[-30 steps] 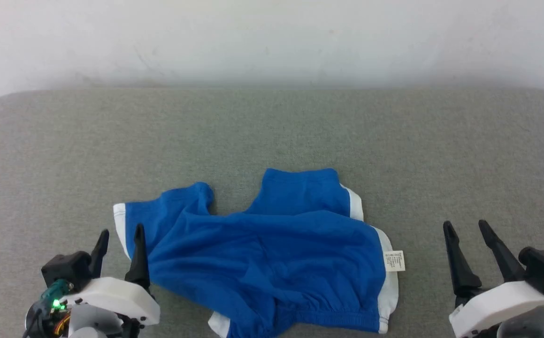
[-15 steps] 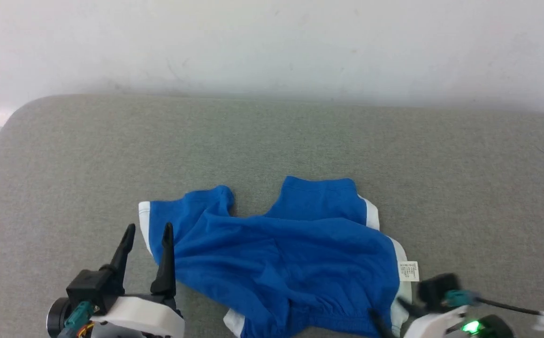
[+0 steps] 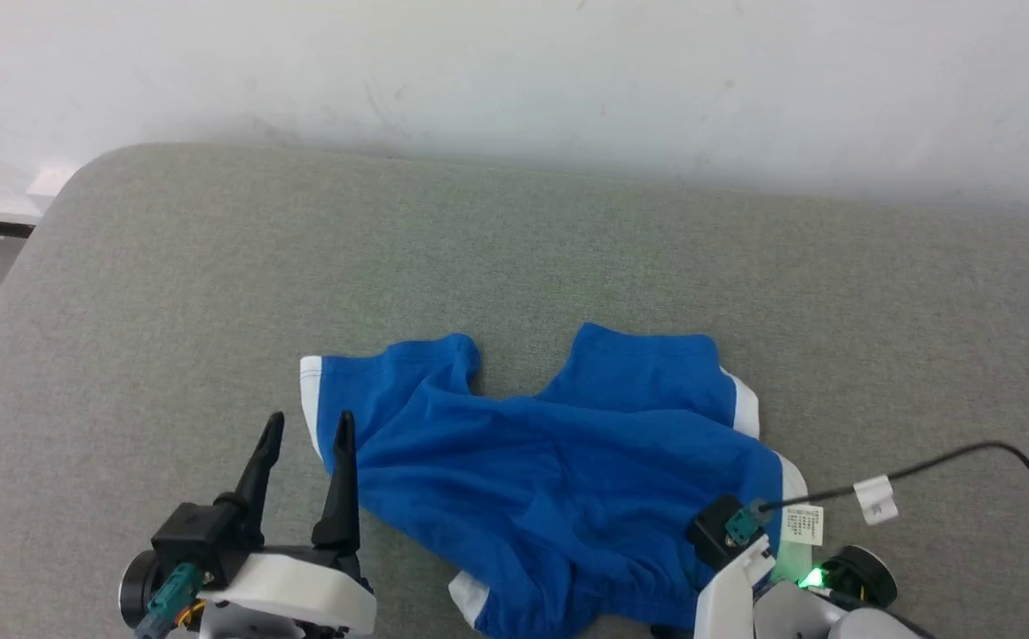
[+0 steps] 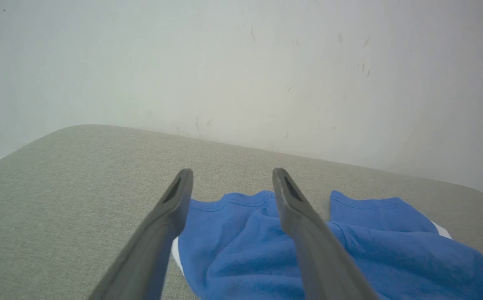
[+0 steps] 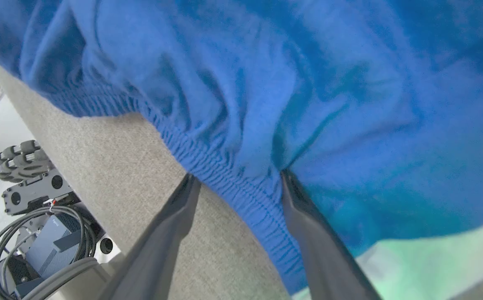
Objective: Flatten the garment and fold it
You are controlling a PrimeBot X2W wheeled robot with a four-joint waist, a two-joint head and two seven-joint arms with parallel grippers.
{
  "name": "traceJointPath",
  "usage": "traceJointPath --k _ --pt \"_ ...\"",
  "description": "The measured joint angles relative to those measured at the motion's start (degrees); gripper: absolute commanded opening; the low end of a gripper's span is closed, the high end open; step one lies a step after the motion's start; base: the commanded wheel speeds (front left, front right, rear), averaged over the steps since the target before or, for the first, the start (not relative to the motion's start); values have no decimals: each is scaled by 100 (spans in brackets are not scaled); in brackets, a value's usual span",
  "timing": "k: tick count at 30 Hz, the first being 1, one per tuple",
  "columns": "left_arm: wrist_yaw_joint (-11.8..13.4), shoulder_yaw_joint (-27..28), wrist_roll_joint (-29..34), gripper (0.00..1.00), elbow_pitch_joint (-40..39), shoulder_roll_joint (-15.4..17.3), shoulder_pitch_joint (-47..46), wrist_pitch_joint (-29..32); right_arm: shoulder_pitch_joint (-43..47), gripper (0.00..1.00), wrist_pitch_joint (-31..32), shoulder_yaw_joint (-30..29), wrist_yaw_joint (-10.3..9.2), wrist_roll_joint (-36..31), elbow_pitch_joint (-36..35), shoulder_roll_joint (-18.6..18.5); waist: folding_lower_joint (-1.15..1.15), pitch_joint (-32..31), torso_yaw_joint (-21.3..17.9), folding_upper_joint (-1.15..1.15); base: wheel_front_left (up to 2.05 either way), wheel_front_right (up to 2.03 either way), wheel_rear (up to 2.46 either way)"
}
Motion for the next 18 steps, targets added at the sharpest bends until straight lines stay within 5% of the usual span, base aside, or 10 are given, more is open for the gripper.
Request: traceJointPath --k 1,2,4,9,18 --pt "-8 21 5 100 14 -33 0 -1 -90 95 84 74 1 98 69 -40 0 9 24 0 0 0 0" --pt "-31 46 18 100 23 -59 0 -1 -155 44 143 118 1 231 103 -60 0 17 44 0 0 0 0" --pt "-58 108 54 100 33 -92 2 -1 -250 0 198 165 0 382 114 -153 0 36 60 0 0 0 0" --pt "-123 294 136 100 42 -168 10 -1 -420 0 185 55 11 437 -165 -498 1 52 -23 0 0 0 0" --pt "-293 426 331 100 63 -378 5 -1 -935 0 727 -951 7 243 -591 -1652 1 165 -198 0 0 0 0"
